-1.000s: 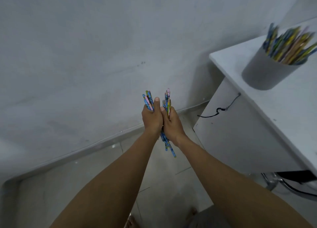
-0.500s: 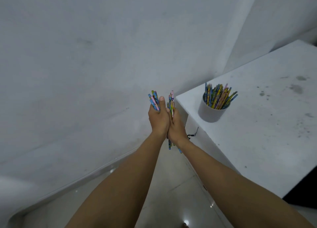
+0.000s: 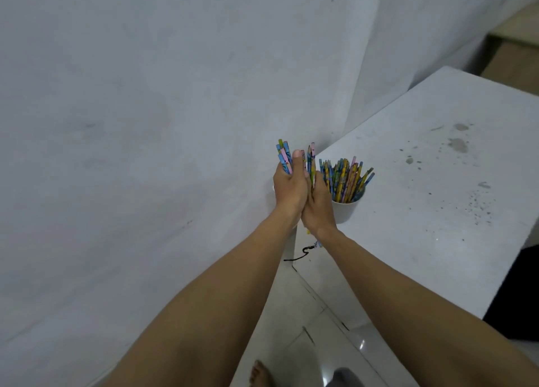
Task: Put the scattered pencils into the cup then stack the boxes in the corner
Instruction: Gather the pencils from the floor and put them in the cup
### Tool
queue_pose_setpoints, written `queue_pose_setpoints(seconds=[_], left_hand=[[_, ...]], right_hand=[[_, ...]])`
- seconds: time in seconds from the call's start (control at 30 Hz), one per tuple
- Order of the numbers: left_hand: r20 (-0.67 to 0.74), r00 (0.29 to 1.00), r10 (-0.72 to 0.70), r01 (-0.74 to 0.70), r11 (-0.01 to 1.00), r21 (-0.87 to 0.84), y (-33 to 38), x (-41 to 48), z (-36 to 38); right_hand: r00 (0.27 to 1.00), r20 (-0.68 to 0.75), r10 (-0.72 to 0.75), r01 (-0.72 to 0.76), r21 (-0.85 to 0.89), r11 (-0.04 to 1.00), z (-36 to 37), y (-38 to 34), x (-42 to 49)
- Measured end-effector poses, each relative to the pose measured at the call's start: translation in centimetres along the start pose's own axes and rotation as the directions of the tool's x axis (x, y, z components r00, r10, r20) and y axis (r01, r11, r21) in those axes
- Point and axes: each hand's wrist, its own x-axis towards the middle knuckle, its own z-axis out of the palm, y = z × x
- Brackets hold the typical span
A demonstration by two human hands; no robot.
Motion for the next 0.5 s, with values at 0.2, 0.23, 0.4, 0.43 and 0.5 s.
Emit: queue_pose_setpoints(seconds=[0.2, 0.23, 0.4, 0.43, 0.5], left_hand=[[0.09, 0.996, 0.007, -0.012, 0.999, 0.051, 0.7, 2.3, 3.2], [0.102, 0.995, 0.017, -0.023, 0.998, 0.059, 0.9, 2.6, 3.9], [0.118, 0.991, 0.056, -0.064, 0.996, 0.062, 1.6, 3.9, 8.0], [0.124, 0.99, 0.071, -0.081, 0.994, 0.069, 1.7, 4.1, 8.9], [0.136, 0.984, 0.116, -0.128, 0.988, 0.088, 1.9, 4.6, 10.5]], right_hand=[[0.997, -0.071, -0.029, 0.029, -0.01, 1.0, -1.8, 0.3, 2.9], [0.996, -0.084, -0.033, 0.03, -0.028, 0.999, -2.2, 0.3, 3.5], [0.993, -0.111, -0.035, 0.023, -0.1, 0.995, -5.2, 0.9, 6.7], [0.994, -0.106, -0.025, 0.016, -0.085, 0.996, -5.9, 1.0, 7.5], [0.995, -0.099, -0.008, 0.006, -0.026, 1.0, -7.0, 1.4, 8.9]])
